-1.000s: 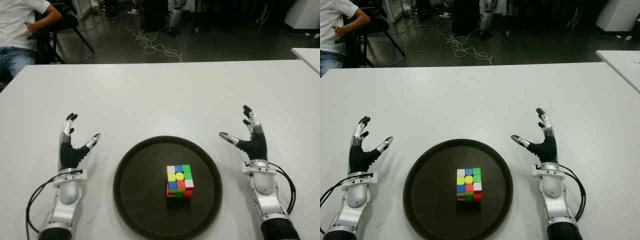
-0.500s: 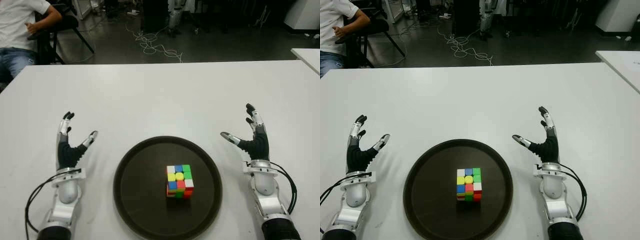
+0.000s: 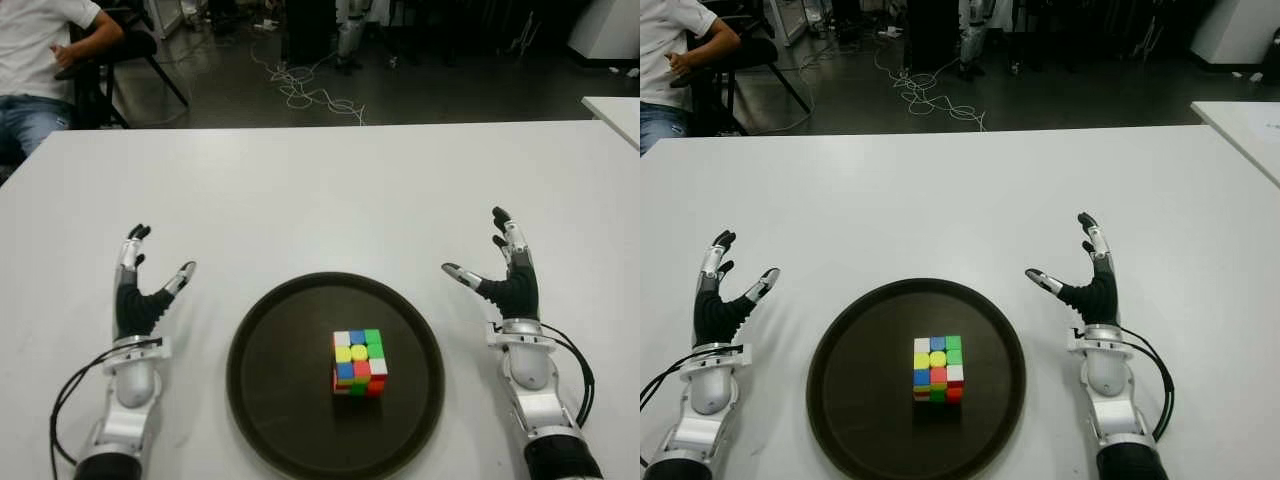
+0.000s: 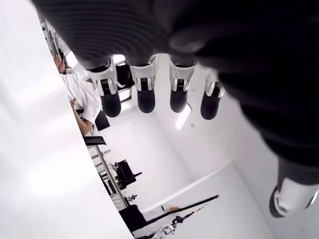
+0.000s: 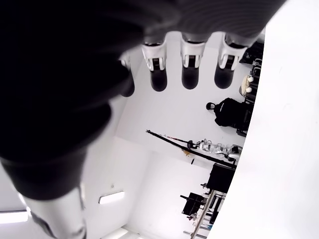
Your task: Pick up the Rubik's Cube and put it in the plate
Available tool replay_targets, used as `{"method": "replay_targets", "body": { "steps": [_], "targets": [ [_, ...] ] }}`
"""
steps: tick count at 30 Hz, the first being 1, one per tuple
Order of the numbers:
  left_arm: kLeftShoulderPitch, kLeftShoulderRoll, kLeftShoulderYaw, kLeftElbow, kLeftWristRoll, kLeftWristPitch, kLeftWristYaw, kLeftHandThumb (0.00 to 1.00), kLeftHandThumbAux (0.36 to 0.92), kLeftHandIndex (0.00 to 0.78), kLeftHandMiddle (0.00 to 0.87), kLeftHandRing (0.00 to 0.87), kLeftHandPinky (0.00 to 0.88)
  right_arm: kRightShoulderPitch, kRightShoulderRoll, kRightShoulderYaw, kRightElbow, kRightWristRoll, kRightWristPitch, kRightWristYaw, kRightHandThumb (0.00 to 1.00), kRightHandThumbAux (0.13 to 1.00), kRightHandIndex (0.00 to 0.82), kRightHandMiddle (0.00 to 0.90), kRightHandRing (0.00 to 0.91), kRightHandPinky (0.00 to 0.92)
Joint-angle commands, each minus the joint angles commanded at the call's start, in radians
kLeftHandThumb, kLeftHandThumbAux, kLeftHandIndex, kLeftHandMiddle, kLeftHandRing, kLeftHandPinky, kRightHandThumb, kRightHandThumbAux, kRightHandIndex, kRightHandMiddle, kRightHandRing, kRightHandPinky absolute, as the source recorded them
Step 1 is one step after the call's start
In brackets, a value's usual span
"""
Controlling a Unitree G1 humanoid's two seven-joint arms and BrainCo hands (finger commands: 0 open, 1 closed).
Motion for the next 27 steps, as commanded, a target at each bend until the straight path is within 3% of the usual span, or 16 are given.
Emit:
{"method": "replay_targets", "body": {
  "steps": [12, 16, 24, 27],
  "targets": [
    [0.012, 0.0, 0.0, -0.034, -0.006, 0.01, -0.025, 0.0, 0.565, 0.0, 0.0, 0.0, 0.0, -0.007, 0.004, -0.004, 0.008, 0.032, 0.001, 0.028, 0.0, 0.807, 0.0, 0.0, 0.0, 0.0],
    [-0.012, 0.003, 0.007, 0.027, -0.016, -0.006, -0.025, 0.0, 0.57, 0.0, 0.0, 0.0, 0.0, 0.001, 0.004, -0.002, -0.003, 0.034, 0.012, 0.034, 0.0, 0.811, 0.0, 0.0, 0.0, 0.0],
    [0.016, -0.001, 0.009, -0.021, -0.017, 0.002, -0.032, 0.0, 0.558, 0.0, 0.0, 0.0, 0.0, 0.021, 0.008, 0.0, -0.044, 0.044, 0.037, 0.057, 0.0, 0.796, 0.0, 0.0, 0.0, 0.0],
    [0.027, -0.005, 0.005, -0.047, -0.011, 0.009, -0.032, 0.0, 0.579, 0.0, 0.0, 0.0, 0.0, 0.028, 0.009, 0.002, -0.062, 0.054, 0.046, 0.073, 0.0, 0.801, 0.0, 0.0, 0.0, 0.0]
  ]
}}
